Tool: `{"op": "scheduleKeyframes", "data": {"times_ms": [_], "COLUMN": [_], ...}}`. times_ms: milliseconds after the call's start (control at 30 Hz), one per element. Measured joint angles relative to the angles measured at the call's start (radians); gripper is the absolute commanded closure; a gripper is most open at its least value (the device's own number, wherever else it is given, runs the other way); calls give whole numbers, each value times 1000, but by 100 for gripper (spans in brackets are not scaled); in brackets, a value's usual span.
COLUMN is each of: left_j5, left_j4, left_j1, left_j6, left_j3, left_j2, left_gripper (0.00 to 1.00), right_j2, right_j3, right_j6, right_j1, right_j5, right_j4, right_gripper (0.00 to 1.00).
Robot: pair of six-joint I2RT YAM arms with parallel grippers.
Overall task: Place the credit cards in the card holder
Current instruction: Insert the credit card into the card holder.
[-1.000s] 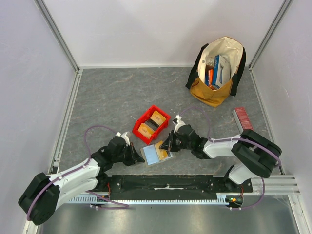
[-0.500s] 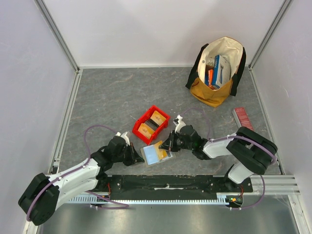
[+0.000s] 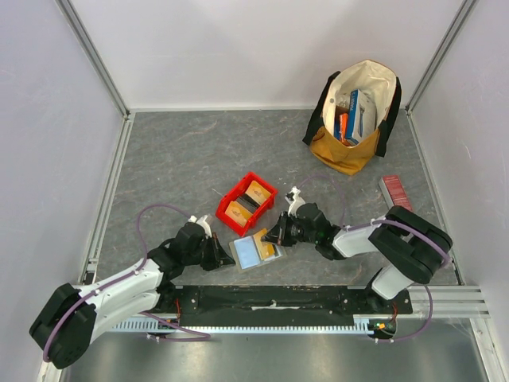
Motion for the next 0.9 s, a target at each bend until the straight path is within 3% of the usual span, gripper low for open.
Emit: {"op": "scheduleKeyframes", "data": {"times_ms": [900], "left_j5": [2], "left_j4": [10], "left_j1": [0], "left_j6": [0], "left_j3": [0], "left_j2": [11], "left_gripper": [98], "right_j2": [116], "right_j3": [-54], "right_j6": [121], "right_j1": [3], "right_j5": [-81], "right_j4": [264], "right_gripper": [100]}}
